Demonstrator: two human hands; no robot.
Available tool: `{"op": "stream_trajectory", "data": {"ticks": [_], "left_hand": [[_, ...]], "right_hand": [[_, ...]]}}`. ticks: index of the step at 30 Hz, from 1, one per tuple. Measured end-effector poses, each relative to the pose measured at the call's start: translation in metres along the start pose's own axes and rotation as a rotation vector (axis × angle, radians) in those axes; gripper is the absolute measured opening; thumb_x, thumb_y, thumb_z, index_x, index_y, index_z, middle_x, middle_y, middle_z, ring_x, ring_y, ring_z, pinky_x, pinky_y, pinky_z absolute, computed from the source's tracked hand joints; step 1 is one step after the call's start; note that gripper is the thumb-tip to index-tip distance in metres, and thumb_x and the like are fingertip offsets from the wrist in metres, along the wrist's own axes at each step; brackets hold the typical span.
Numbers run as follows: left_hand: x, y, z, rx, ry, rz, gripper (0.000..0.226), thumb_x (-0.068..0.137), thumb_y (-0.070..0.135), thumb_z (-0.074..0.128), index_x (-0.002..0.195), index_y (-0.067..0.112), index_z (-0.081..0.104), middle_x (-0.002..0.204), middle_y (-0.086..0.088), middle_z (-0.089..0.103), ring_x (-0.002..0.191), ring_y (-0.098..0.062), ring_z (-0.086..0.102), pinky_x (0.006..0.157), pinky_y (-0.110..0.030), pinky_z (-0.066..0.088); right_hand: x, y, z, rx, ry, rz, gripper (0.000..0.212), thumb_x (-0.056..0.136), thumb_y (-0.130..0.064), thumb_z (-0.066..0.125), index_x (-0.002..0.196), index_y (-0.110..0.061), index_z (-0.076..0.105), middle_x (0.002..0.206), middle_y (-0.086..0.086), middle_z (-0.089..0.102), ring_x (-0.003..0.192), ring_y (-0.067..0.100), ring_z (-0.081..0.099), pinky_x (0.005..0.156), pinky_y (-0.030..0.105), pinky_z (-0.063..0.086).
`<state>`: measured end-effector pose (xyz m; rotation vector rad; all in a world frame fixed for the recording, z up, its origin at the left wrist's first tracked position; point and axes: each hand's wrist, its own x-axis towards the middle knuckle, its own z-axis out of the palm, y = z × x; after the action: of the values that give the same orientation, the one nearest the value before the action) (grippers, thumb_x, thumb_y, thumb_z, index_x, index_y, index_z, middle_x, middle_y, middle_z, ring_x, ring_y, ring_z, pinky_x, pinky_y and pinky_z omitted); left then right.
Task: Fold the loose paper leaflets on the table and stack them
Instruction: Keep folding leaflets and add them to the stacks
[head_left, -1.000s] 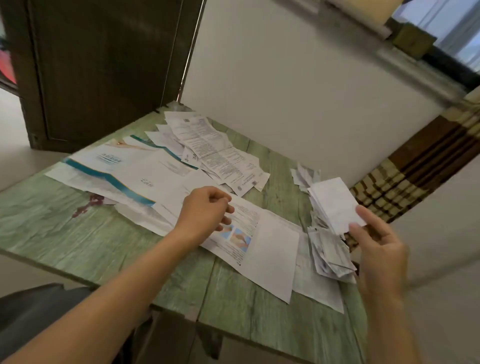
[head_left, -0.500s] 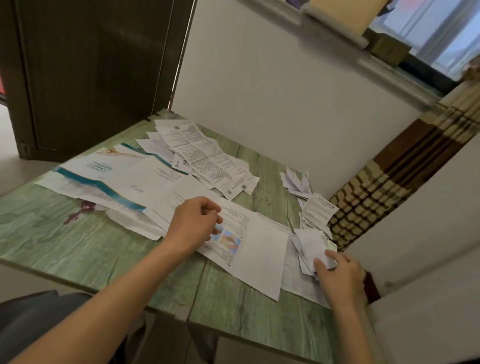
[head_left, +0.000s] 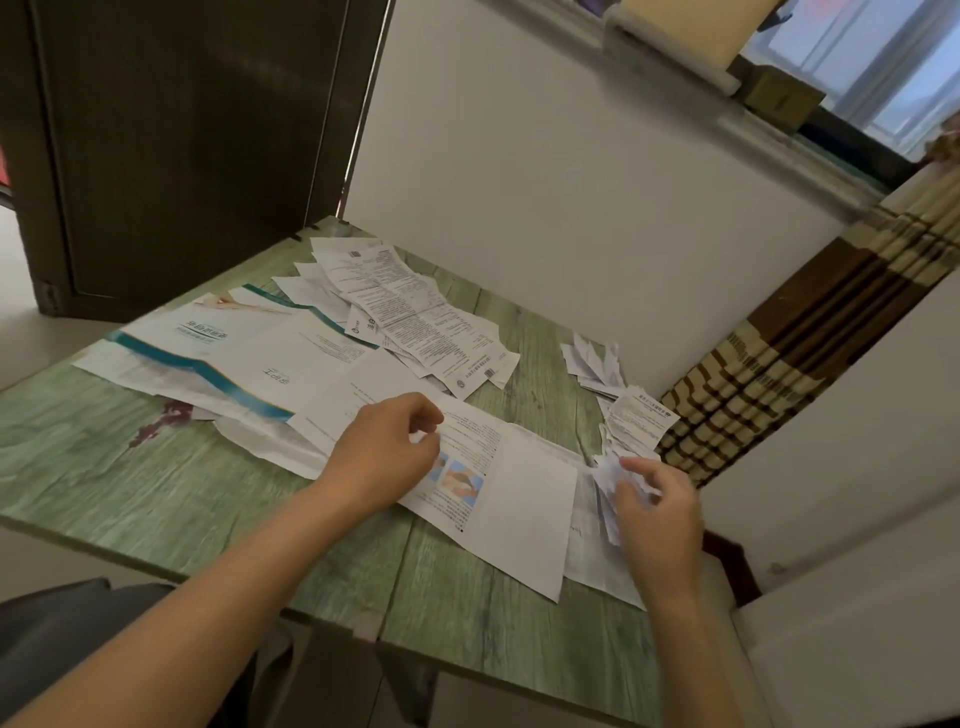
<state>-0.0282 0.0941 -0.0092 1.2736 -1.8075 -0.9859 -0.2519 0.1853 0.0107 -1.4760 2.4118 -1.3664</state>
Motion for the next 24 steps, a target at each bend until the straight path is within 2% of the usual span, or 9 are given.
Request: {"op": "stream_trajectory", "data": {"ticks": [2, 4, 6, 7, 9, 12, 16, 19, 24], "left_hand": [[0.000, -0.002, 0.000, 0.136, -0.030, 0.055, 0.030, 0.090, 0.022, 0.058, 0.121, 0.020, 0.057, 0.123, 0.005, 0.057, 0.116, -0.012, 0.048, 0.095, -0.025, 0.037], [-0.001, -0.004, -0.002, 0.246, -0.022, 0.110, 0.040, 0.089, 0.030, 0.060, 0.127, 0.020, 0.053, 0.133, 0.003, 0.051, 0.126, -0.015, 0.040, 0.102, -0.027, 0.031], [0.000, -0.007, -0.005, 0.357, -0.046, 0.122, 0.056, 0.085, 0.041, 0.062, 0.135, 0.022, 0.044, 0.145, 0.001, 0.040, 0.136, -0.018, 0.029, 0.109, -0.030, 0.022], [0.000, -0.009, -0.007, 0.417, -0.089, 0.103, 0.066, 0.083, 0.047, 0.063, 0.140, 0.023, 0.038, 0.151, -0.001, 0.031, 0.141, -0.020, 0.020, 0.114, -0.033, 0.017], [-0.001, -0.014, -0.009, 0.502, -0.187, 0.045, 0.085, 0.079, 0.056, 0.063, 0.147, 0.023, 0.024, 0.158, -0.004, 0.014, 0.146, -0.022, 0.005, 0.118, -0.039, 0.005], [-0.002, -0.017, -0.010, 0.589, -0.297, 0.000, 0.100, 0.075, 0.063, 0.062, 0.150, 0.020, 0.012, 0.159, -0.007, 0.001, 0.146, -0.025, -0.005, 0.117, -0.039, -0.004], [-0.002, -0.017, -0.010, 0.646, -0.422, -0.018, 0.117, 0.067, 0.067, 0.067, 0.151, 0.020, 0.001, 0.158, -0.010, -0.014, 0.144, -0.027, -0.018, 0.115, -0.042, -0.012], [0.000, -0.019, -0.011, 0.649, -0.433, -0.016, 0.114, 0.067, 0.065, 0.069, 0.150, 0.023, 0.003, 0.158, -0.010, -0.010, 0.145, -0.027, -0.015, 0.115, -0.044, -0.011], [-0.002, -0.013, -0.010, 0.696, -0.427, 0.051, 0.083, 0.076, 0.061, 0.062, 0.144, 0.027, 0.028, 0.155, -0.006, 0.017, 0.145, -0.025, 0.005, 0.115, -0.052, 0.001]], "right_hand": [[-0.013, -0.012, 0.017, -0.007, -0.104, -0.075, 0.019, 0.088, -0.003, 0.057, 0.099, -0.018, 0.063, 0.105, -0.004, 0.055, 0.109, 0.017, 0.050, 0.097, 0.033, 0.041], [-0.026, -0.022, 0.036, 0.010, -0.223, -0.132, 0.022, 0.088, -0.004, 0.058, 0.099, -0.023, 0.061, 0.103, -0.011, 0.055, 0.107, 0.010, 0.051, 0.096, 0.025, 0.041], [-0.032, -0.031, 0.051, 0.064, -0.339, -0.117, 0.023, 0.088, -0.006, 0.058, 0.102, -0.024, 0.061, 0.105, -0.015, 0.054, 0.106, 0.005, 0.050, 0.091, 0.013, 0.038], [-0.033, -0.035, 0.059, 0.078, -0.385, -0.095, 0.023, 0.089, -0.007, 0.058, 0.105, -0.024, 0.061, 0.108, -0.013, 0.054, 0.107, 0.004, 0.049, 0.092, 0.012, 0.037], [-0.029, -0.040, 0.069, 0.087, -0.433, -0.054, 0.024, 0.090, -0.011, 0.057, 0.112, -0.021, 0.060, 0.116, -0.008, 0.053, 0.111, 0.006, 0.047, 0.095, 0.017, 0.036], [-0.012, -0.043, 0.077, 0.092, -0.421, -0.010, 0.031, 0.092, -0.010, 0.055, 0.122, -0.017, 0.056, 0.124, -0.003, 0.052, 0.115, 0.010, 0.046, 0.094, 0.019, 0.034], [0.002, -0.040, 0.085, -0.085, -0.465, -0.050, 0.038, 0.093, -0.016, 0.055, 0.131, -0.014, 0.050, 0.133, 0.002, 0.051, 0.121, 0.017, 0.047, 0.099, 0.025, 0.035], [-0.002, -0.037, 0.091, -0.150, -0.446, -0.076, 0.035, 0.094, -0.019, 0.052, 0.129, -0.014, 0.053, 0.132, 0.002, 0.055, 0.119, 0.018, 0.050, 0.098, 0.025, 0.035], [0.001, -0.031, 0.088, -0.071, -0.403, -0.038, 0.028, 0.095, -0.017, 0.051, 0.123, -0.016, 0.058, 0.124, 0.000, 0.060, 0.108, 0.013, 0.054, 0.089, 0.020, 0.039]]}}
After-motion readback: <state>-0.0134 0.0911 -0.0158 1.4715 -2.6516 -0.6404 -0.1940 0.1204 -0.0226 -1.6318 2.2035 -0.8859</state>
